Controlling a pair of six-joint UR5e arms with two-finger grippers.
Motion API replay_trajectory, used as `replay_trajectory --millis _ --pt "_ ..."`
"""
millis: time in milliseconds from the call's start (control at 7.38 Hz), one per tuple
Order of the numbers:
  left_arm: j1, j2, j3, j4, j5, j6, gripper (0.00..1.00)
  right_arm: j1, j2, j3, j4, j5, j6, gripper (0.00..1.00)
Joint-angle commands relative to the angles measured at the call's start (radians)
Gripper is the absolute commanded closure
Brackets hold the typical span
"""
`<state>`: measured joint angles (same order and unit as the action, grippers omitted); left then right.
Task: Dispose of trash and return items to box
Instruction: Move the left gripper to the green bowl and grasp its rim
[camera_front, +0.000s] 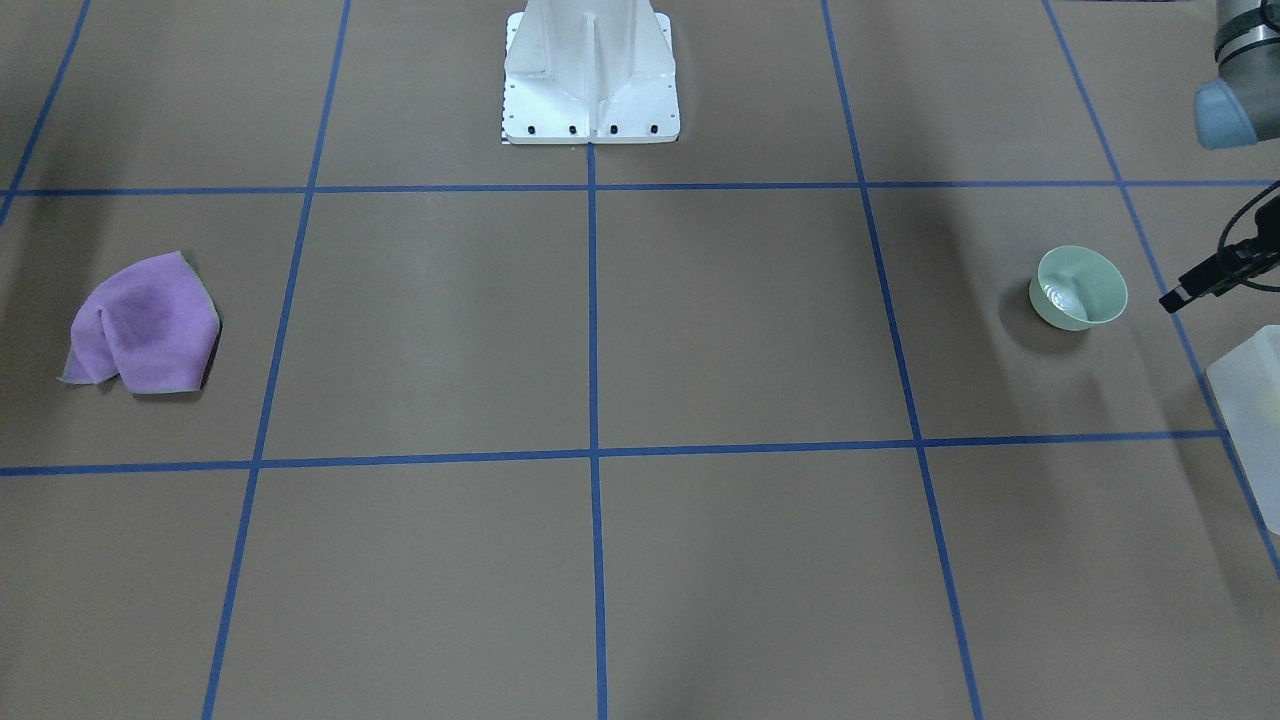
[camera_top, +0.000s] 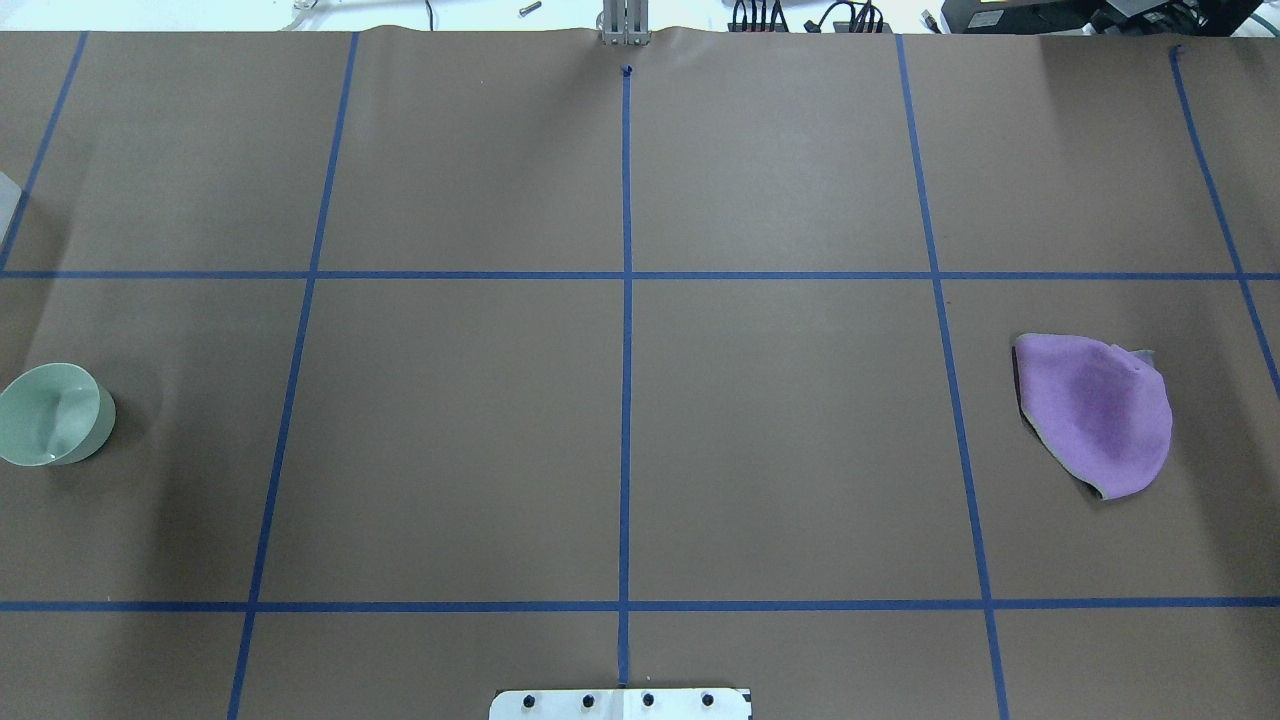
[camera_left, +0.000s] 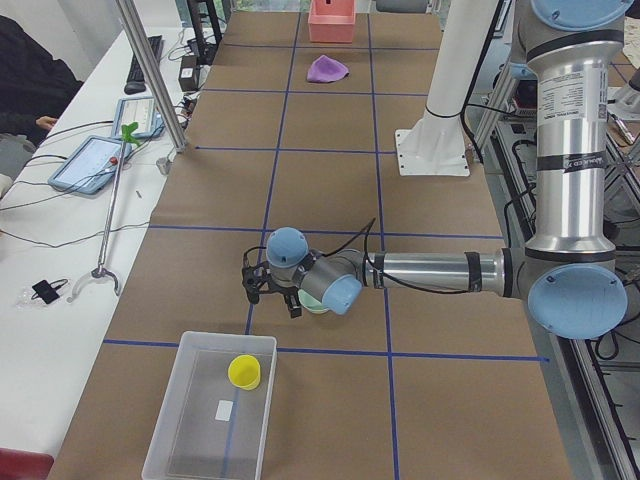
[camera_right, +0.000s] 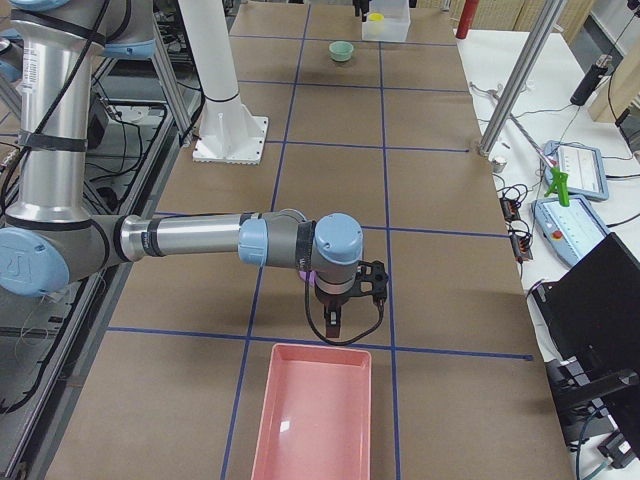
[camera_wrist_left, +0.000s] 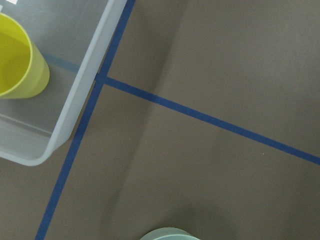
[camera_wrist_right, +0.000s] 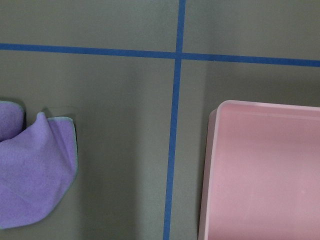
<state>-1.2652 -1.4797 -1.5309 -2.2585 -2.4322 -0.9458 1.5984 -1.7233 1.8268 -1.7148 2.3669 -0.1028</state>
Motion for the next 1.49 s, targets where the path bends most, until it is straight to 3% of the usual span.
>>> replay_trajectory --millis 0,678,949,1084,1220,1355 --pt "0.067 0.010 0.089 -0.191 0.002 -0.092 0.02 -0.005 -0.001 0.002 0.001 0.000 0.000 0.00" --pt "0.162 0.088 0.089 -0.332 0.004 -0.131 0.04 -0.006 -0.002 0.000 0.000 0.000 0.000 0.00" --pt "0.179 0.095 0.090 -0.334 0.027 -0.131 0.27 -0.006 -0.002 -0.001 0.001 0.000 0.002 0.00" --pt "0.196 0.095 0.092 -0.334 0.042 -0.133 0.46 -0.006 -0.002 -0.001 0.000 0.000 0.002 0.00" --pt "0.194 0.093 0.095 -0.334 0.042 -0.133 0.83 -0.006 -0.002 -0.001 0.001 0.000 0.002 0.00" --pt "0.194 0.093 0.100 -0.338 0.042 -0.133 1.00 -0.008 -0.002 -0.001 0.000 0.000 0.002 0.00"
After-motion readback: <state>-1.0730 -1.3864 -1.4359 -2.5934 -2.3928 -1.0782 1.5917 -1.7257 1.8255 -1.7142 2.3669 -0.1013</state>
